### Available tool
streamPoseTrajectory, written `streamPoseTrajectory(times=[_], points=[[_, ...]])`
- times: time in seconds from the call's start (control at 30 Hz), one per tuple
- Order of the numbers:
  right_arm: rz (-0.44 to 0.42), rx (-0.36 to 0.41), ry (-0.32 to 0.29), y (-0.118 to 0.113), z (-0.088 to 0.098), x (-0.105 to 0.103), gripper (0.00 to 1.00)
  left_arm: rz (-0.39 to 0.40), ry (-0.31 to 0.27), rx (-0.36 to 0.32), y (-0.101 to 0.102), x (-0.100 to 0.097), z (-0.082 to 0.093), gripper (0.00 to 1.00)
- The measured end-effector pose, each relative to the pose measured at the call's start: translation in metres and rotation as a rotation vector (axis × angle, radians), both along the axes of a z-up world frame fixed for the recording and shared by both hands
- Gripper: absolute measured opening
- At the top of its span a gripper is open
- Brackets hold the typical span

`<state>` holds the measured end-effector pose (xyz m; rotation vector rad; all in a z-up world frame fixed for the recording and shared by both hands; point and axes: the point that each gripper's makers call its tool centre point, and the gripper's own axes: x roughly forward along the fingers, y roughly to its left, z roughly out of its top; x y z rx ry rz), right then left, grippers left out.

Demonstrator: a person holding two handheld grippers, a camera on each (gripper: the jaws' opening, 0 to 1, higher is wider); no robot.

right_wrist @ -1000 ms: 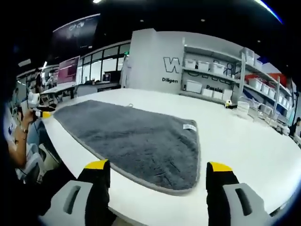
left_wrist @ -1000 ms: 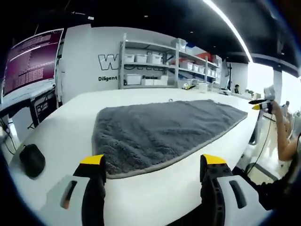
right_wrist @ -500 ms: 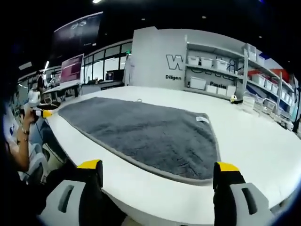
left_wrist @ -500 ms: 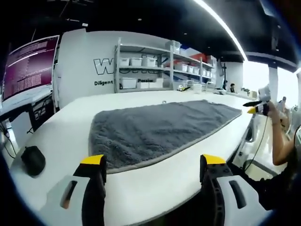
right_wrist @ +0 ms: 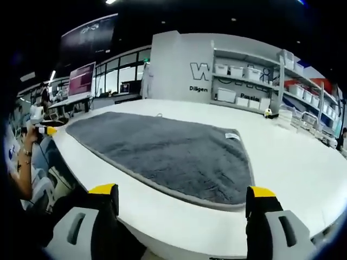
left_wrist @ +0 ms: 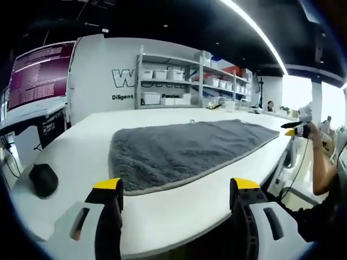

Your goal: Open the folded towel by lifting each exposed corner and separating the folded layers until the towel lies flat within the target outline without major curled edges

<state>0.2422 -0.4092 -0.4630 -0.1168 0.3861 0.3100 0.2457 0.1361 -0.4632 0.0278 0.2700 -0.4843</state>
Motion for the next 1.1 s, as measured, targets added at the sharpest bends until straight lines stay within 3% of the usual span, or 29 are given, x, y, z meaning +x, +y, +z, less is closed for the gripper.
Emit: streamPoseTrajectory(times=[0.2, 0.43, 0.77, 1.1], points=[[-0.056, 0.019, -0.014, -0.004, 0.001, 0.013, 0.99, 0.011, -0.007, 0.003, 0.000, -0.003, 0.004, 0.79], [-0.033, 0.042, -0.056, 0.012, 0.009, 0.023, 0.99, 0.007, -0.018, 0.006, -0.003, 0.006, 0.013, 0.79], [-0.017, 0.032, -0.056, 0.018, 0.015, 0.025, 0.99, -0.031, 0.010, 0.011, -0.015, 0.018, 0.005, 0.79], [-0.011, 0.023, -0.067, 0.025, 0.020, 0.016, 0.99, -0.068, 0.002, 0.021, -0.031, 0.012, 0.004, 0.78]])
